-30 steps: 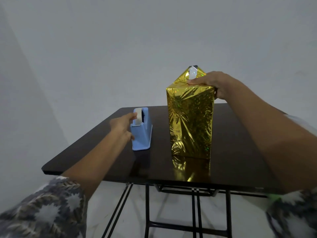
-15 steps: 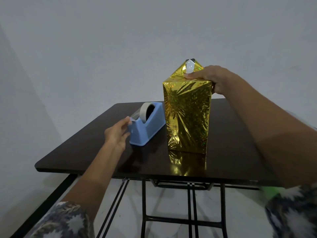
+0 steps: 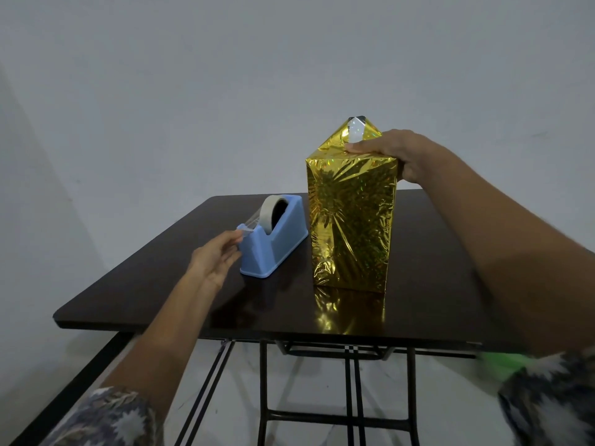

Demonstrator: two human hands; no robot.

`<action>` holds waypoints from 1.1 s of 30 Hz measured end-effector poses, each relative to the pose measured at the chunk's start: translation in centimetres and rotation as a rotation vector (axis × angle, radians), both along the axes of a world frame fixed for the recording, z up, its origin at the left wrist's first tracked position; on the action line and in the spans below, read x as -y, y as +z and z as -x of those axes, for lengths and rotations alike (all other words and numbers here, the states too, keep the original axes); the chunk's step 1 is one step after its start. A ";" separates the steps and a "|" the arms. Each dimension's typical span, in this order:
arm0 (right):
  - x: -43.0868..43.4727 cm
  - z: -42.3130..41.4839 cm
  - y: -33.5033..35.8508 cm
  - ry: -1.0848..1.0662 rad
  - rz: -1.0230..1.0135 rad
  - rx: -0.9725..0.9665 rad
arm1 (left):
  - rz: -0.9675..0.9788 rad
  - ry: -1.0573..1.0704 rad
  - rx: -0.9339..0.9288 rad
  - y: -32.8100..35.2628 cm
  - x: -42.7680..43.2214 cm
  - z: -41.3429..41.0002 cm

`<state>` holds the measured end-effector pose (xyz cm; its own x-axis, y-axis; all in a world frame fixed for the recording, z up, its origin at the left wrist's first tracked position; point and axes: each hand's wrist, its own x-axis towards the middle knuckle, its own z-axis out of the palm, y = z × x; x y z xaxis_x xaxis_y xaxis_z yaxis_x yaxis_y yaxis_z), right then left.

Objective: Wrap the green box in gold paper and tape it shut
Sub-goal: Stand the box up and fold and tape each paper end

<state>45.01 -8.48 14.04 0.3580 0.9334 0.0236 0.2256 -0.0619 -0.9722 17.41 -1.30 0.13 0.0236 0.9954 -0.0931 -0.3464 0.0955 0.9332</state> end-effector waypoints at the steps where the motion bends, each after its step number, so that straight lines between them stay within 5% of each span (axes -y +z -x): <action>1: 0.0 0.0 0.0 0.000 -0.001 0.003 | 0.004 -0.002 0.014 -0.2 0.1 0.0; 6: 0.0 -0.1 0.0 0.001 -0.004 0.003 | -0.008 0.049 0.086 -1.3 0.9 -0.2; 17: -0.4 -0.3 -0.1 0.002 -0.026 0.015 | 0.021 0.157 -0.170 -1.6 0.2 -0.8; 23: -0.6 -0.6 -0.3 0.007 -0.083 -0.044 | 0.026 0.239 0.016 -1.6 2.8 -0.6; 33: -0.8 -1.1 -1.5 0.012 -0.146 -0.069 | -0.391 -0.280 -0.069 12.8 7.3 -9.2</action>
<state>46.08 -7.64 12.52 0.3523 0.9261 0.1352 0.1579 0.0836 -0.9839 26.62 -8.64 12.89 0.3028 0.9123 0.2759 -0.2938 -0.1860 0.9376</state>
